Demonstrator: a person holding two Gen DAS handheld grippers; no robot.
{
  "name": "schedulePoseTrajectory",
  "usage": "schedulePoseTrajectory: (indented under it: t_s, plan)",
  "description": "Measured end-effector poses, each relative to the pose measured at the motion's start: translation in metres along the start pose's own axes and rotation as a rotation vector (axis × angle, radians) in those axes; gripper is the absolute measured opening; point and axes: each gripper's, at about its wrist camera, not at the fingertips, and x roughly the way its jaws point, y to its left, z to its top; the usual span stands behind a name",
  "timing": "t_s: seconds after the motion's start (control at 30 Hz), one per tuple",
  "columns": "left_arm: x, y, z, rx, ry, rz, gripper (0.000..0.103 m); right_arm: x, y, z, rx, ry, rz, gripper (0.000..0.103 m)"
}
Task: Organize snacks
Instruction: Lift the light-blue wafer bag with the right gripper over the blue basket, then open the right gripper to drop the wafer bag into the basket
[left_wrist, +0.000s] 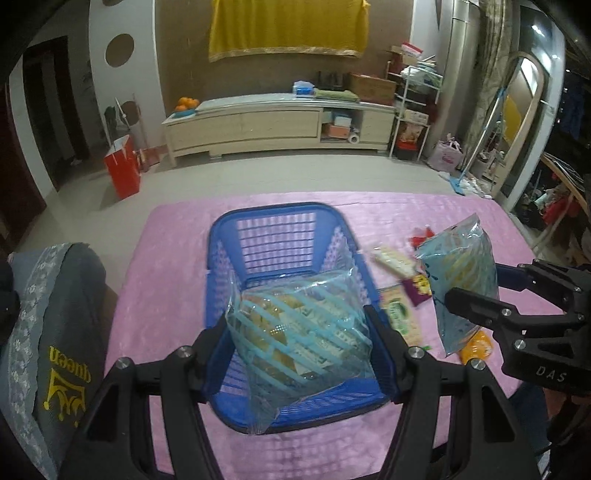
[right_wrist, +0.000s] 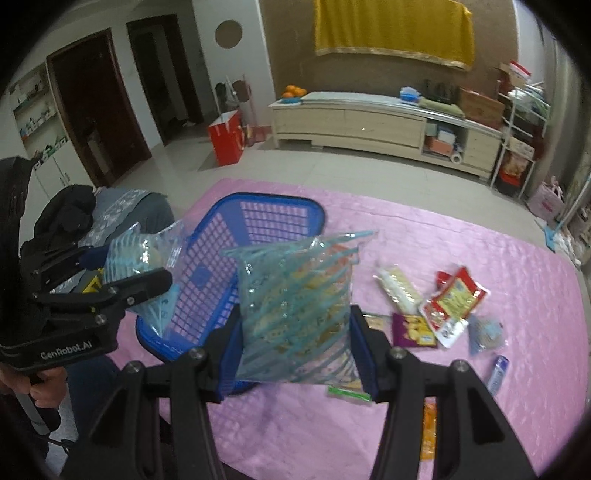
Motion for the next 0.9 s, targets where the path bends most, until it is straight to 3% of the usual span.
schedulePoseTrajectory:
  t_s: [0.33,0.8,0.9]
  plan:
    - [0.037,0.023,-0.018,-0.052,0.096,-0.031,0.063,0.032,0.015,-0.003,-0.004,0.077,-0.010,0.058]
    - [0.046,0.027,-0.027,-0.070,0.131,-0.029,0.070,0.019,0.012,-0.012,-0.009,0.078,-0.025,0.058]
    - [0.035,0.020,-0.026,-0.037,0.093,0.015,0.072,0.018,0.010,-0.013,-0.006,0.077,-0.020,0.058]
